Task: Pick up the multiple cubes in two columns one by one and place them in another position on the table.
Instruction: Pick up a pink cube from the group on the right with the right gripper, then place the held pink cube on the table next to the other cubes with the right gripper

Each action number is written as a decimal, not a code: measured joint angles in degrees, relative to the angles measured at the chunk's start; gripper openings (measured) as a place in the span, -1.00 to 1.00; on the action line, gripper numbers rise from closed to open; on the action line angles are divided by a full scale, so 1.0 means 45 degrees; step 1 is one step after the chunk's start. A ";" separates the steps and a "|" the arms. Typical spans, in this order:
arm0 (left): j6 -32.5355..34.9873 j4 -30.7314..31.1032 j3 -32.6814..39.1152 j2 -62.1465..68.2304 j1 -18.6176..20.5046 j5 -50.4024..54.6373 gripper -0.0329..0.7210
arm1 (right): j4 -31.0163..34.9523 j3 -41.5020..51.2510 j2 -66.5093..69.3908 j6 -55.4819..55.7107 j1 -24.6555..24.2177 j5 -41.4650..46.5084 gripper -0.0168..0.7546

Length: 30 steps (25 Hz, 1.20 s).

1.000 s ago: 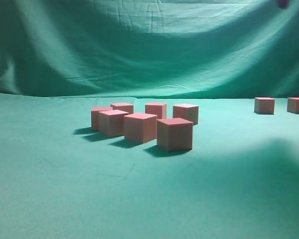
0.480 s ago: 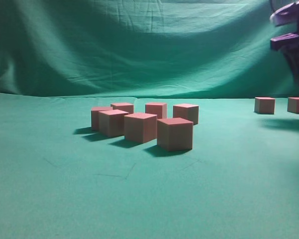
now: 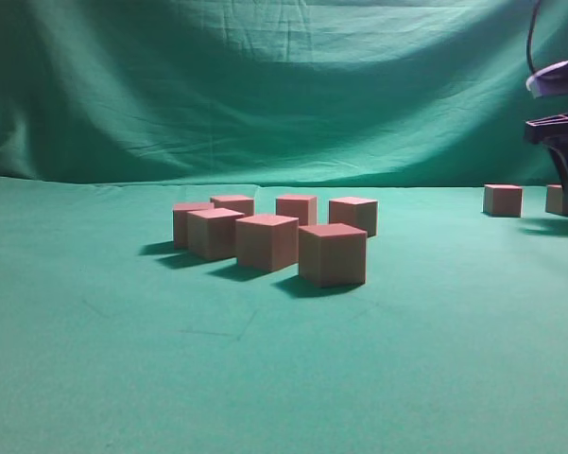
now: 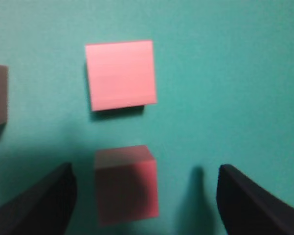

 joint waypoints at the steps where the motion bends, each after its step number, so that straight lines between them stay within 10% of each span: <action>1: 0.0000 0.0000 0.0000 0.0000 0.0000 0.0000 -0.91 | 0.0214 0.0000 0.0056 -0.0129 -0.0112 -0.0060 0.56; 4: 0.0000 0.0000 0.0000 0.0000 0.0000 0.0000 -0.91 | 0.0721 0.0000 0.0162 -0.0581 -0.0241 -0.0140 0.56; 11: 0.0000 0.0000 0.0000 0.0000 0.0000 0.0000 -0.91 | 0.0940 -0.0201 0.0169 -0.0664 -0.0241 0.0078 -0.32; 22: 0.0000 0.0000 0.0000 0.0000 0.0000 0.0000 -0.91 | 0.3343 -0.2106 -0.3273 -0.0638 -0.0099 0.2853 -0.29; 30: 0.0000 0.0000 0.0000 0.0000 0.0000 0.0000 -0.91 | 0.3341 -0.0640 -0.6540 -0.0742 0.2694 0.3001 -0.29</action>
